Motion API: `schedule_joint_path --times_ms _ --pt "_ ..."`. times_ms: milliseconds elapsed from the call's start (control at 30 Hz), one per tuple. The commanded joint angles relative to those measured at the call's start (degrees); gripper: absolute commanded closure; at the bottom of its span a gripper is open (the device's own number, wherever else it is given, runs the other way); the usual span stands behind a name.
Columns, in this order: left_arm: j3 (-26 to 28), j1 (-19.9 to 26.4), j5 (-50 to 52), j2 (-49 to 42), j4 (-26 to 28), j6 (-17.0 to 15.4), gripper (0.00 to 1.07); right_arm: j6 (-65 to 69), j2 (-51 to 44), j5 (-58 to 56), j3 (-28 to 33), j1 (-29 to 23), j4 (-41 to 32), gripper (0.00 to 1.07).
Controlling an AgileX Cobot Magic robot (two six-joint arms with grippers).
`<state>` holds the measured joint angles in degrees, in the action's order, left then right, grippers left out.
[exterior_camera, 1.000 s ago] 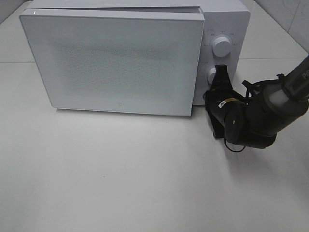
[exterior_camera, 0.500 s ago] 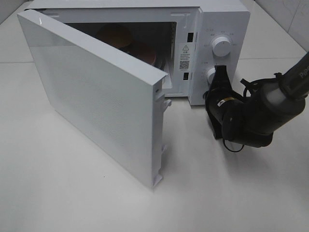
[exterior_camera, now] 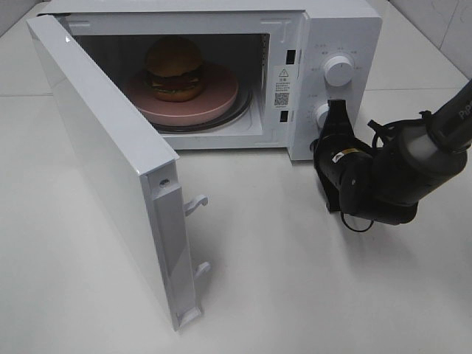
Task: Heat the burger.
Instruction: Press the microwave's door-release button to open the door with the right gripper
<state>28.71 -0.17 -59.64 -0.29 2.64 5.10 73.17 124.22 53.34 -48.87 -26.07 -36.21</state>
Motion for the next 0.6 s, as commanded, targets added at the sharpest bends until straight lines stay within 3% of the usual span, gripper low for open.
schedule_joint_path --times_ms 33,400,600 --pt "-0.2 0.1 0.3 -1.1 0.0 -0.2 0.06 -0.4 -1.8 12.3 -3.3 1.8 3.3 1.07" --pt "-0.2 0.1 0.3 -1.1 0.0 -0.2 0.06 2.2 -4.4 6.9 1.0 -0.2 5.0 1.07" --pt "-0.2 0.1 0.3 -1.1 0.0 -0.2 0.06 2.2 -8.1 -0.5 4.6 -0.2 11.9 1.07"
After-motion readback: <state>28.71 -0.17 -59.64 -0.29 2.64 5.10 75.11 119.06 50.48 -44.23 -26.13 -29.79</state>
